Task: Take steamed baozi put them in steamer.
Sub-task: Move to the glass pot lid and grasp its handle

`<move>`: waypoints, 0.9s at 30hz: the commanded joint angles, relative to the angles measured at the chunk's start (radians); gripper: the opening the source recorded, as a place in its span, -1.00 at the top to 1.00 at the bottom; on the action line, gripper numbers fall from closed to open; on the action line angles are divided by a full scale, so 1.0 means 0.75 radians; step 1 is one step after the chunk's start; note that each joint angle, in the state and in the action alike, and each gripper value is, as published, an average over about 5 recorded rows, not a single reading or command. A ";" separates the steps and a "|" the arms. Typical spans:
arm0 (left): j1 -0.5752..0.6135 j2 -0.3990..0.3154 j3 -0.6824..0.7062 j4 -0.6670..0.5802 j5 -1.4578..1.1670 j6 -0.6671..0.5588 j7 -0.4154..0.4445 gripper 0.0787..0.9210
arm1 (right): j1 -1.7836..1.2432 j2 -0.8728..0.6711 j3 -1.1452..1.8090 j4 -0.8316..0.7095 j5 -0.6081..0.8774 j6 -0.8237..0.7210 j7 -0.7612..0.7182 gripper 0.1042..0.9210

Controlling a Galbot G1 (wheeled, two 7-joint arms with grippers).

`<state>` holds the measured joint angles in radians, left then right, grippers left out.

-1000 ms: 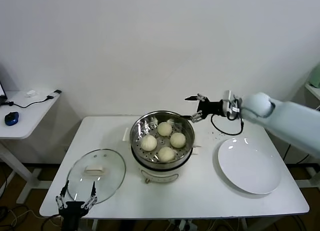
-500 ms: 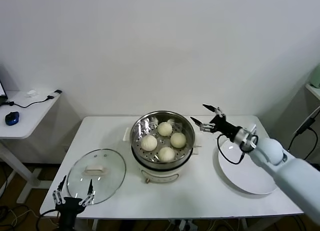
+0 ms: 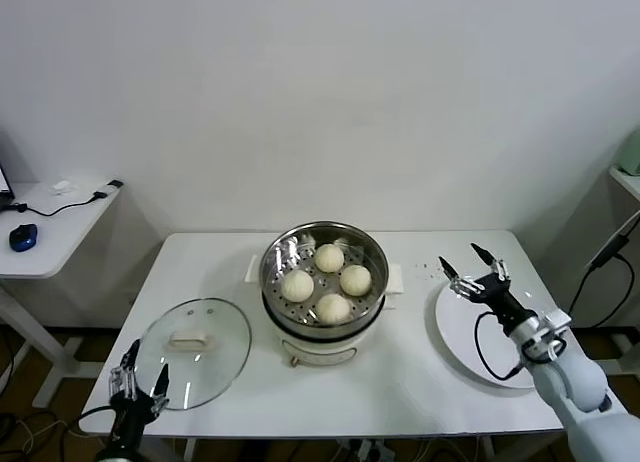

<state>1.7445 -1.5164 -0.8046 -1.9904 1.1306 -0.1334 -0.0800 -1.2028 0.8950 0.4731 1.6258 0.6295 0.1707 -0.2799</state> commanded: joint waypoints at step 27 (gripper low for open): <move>-0.591 0.091 0.115 0.667 0.530 0.055 -0.186 -0.77 | -0.201 0.190 0.214 -0.054 -0.229 0.027 0.003 -0.76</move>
<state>1.3948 -1.4609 -0.7358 -1.5662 1.5380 -0.1217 -0.2115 -1.3408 1.0249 0.6219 1.5900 0.4936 0.1883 -0.2749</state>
